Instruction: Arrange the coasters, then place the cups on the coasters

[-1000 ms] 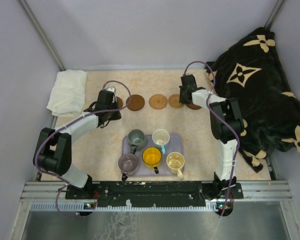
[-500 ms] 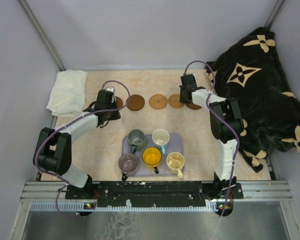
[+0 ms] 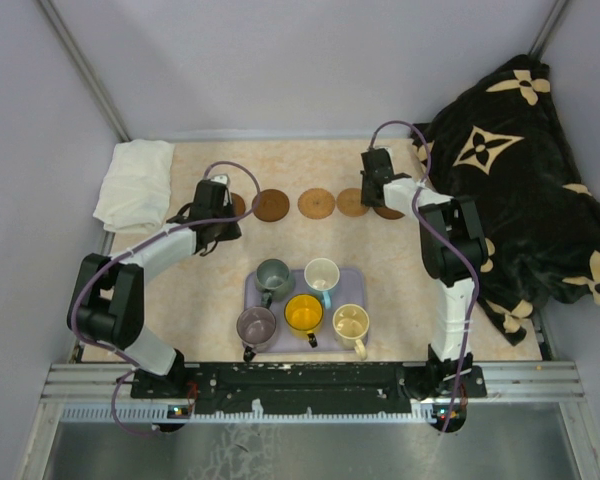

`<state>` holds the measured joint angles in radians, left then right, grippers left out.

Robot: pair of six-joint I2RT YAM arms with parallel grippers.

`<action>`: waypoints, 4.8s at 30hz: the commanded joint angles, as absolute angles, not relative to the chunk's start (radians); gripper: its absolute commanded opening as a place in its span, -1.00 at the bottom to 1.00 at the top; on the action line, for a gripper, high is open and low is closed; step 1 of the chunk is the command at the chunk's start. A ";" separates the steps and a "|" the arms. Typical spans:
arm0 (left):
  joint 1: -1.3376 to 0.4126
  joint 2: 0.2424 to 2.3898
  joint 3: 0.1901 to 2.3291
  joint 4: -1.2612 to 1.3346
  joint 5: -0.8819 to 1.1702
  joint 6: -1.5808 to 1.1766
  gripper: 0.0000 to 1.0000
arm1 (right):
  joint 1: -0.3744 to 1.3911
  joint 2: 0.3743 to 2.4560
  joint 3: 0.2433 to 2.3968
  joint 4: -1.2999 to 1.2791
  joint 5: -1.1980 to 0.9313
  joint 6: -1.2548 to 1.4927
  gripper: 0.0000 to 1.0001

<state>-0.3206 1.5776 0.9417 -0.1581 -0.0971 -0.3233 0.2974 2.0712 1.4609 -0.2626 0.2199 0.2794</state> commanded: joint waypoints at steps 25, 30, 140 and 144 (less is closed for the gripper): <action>-0.313 1.554 0.982 -0.157 -0.080 -0.340 -0.45 | 0.335 1.701 1.378 -0.212 0.182 0.258 -0.98; -0.313 1.490 0.973 -0.180 -0.069 -0.310 -0.45 | 0.332 1.549 1.281 -0.217 0.113 0.277 -0.32; -0.314 0.858 0.691 -0.392 -0.063 -0.384 0.99 | 1.048 1.050 0.987 -0.854 0.727 0.901 0.40; -0.314 0.856 0.694 -0.399 -0.072 -0.382 0.99 | 1.108 1.100 1.024 -0.815 0.705 0.894 -0.07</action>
